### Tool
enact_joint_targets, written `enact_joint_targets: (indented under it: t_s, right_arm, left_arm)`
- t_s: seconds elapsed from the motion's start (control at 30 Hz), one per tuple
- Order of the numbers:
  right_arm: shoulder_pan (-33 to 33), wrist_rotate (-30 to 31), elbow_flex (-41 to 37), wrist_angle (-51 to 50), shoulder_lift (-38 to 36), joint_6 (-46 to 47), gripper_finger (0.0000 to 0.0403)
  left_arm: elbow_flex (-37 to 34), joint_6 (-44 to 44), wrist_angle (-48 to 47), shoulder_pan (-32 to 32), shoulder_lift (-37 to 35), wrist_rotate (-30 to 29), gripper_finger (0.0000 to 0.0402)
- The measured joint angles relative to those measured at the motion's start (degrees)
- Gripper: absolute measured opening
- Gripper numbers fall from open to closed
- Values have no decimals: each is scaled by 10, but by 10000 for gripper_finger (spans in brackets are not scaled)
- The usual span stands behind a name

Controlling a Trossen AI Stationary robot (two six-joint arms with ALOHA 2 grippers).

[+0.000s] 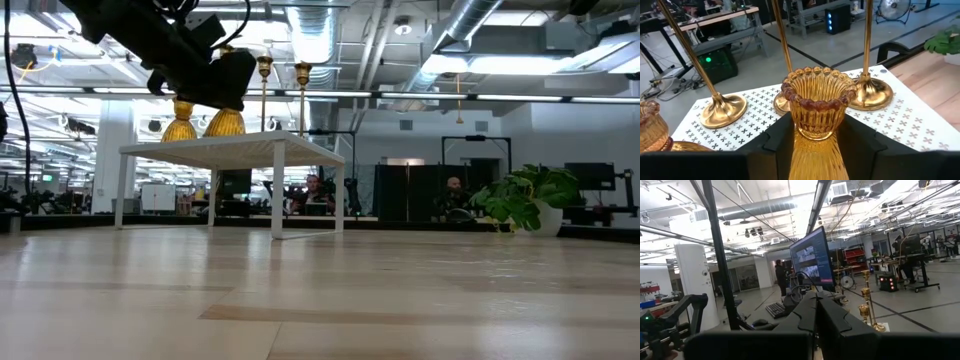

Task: Pick & Place candle stick holders
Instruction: Put the top brown glass candle holder on the shelf aligned with the other brown glass candle holder, then put the brown glass candle holder on the shelf aligned with the other brown glass candle holder

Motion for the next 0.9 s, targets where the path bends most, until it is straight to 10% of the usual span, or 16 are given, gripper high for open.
enact_joint_targets:
  t_s: [0.9]
  right_arm:
    - [0,-1,0,-1,0,-2,0]
  left_arm:
    - [0,33,-37,-33,-71,-3,203]
